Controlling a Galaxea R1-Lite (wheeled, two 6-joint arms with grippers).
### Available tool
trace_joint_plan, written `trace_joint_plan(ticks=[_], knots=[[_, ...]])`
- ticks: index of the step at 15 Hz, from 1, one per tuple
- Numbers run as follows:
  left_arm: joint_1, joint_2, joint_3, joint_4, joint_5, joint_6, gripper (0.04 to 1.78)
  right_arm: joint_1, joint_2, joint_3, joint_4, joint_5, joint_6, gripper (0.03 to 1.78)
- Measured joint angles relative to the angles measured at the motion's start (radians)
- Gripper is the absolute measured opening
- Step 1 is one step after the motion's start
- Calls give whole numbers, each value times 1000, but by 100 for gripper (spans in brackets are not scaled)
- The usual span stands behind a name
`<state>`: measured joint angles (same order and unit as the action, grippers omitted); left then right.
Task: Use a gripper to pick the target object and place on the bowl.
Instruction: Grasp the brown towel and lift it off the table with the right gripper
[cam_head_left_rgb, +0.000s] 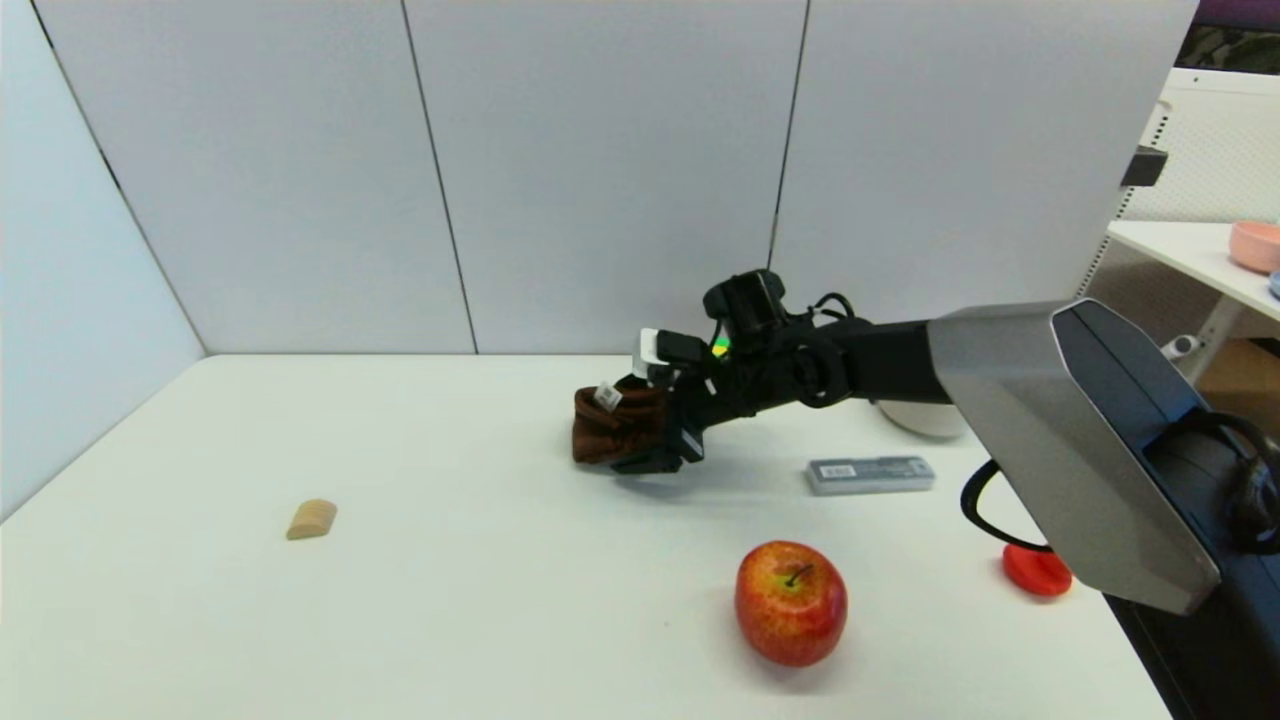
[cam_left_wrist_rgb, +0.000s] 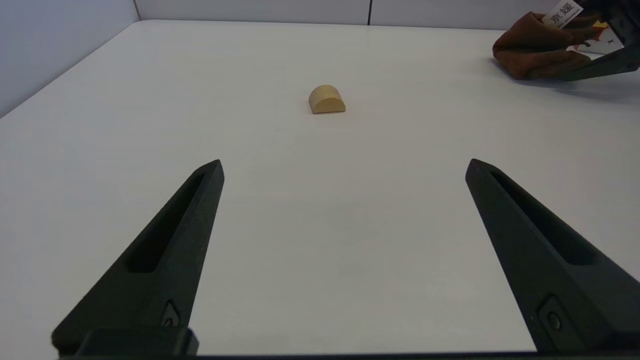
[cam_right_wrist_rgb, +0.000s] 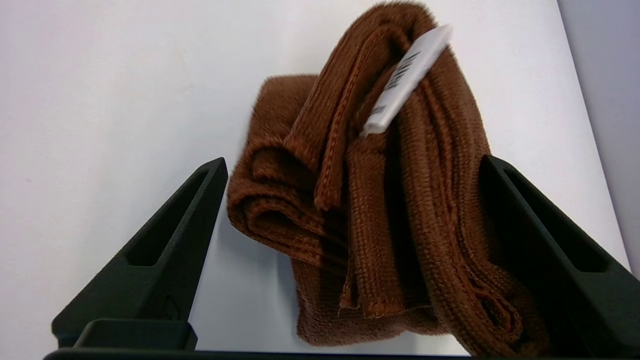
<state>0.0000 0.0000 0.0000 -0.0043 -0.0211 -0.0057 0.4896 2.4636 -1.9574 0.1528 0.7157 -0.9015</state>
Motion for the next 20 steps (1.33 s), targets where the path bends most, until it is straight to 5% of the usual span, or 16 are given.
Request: trace_joint_plan(ticks=[10,20], knots=[[0,0,0,0,0,0,171,17,-4,1,-1,-13,-15,171],[0,0,0,0,0,0,171,20,-4,8,17,-51,-110,171]])
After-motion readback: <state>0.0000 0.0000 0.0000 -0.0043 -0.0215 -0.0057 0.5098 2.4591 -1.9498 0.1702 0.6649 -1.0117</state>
